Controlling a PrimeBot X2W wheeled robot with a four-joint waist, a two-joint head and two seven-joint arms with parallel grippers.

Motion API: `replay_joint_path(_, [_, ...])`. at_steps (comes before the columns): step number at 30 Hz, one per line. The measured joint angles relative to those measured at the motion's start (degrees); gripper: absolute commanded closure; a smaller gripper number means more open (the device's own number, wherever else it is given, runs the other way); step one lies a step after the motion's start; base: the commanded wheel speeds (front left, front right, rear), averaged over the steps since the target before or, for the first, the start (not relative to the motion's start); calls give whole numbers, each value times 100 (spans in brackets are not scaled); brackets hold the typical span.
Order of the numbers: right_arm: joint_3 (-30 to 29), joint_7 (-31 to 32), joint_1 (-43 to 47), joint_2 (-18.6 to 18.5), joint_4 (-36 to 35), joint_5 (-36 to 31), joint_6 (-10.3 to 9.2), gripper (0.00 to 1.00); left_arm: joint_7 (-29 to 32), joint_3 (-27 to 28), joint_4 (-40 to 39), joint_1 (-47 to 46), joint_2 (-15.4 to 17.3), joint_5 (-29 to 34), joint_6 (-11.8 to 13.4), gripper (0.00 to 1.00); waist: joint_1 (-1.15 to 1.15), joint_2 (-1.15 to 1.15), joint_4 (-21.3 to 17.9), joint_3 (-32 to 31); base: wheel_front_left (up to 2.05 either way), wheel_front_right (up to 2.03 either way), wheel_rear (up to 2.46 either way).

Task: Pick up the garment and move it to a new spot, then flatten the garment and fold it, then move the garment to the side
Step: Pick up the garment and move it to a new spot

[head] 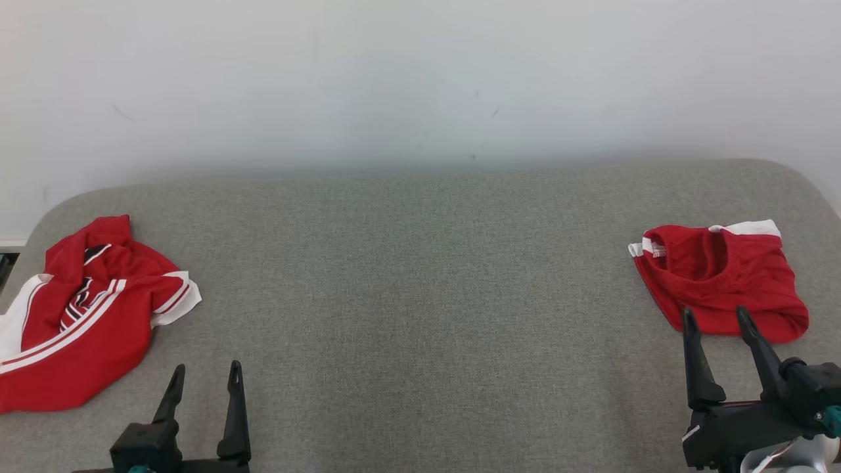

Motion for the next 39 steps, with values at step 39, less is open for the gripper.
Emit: replay_joint_path(39, [-260,408,293,245,-165,-211,0,0,334,-22,-221,-8,-85,199,0,0,0,1,1401,-29,0,0,0])
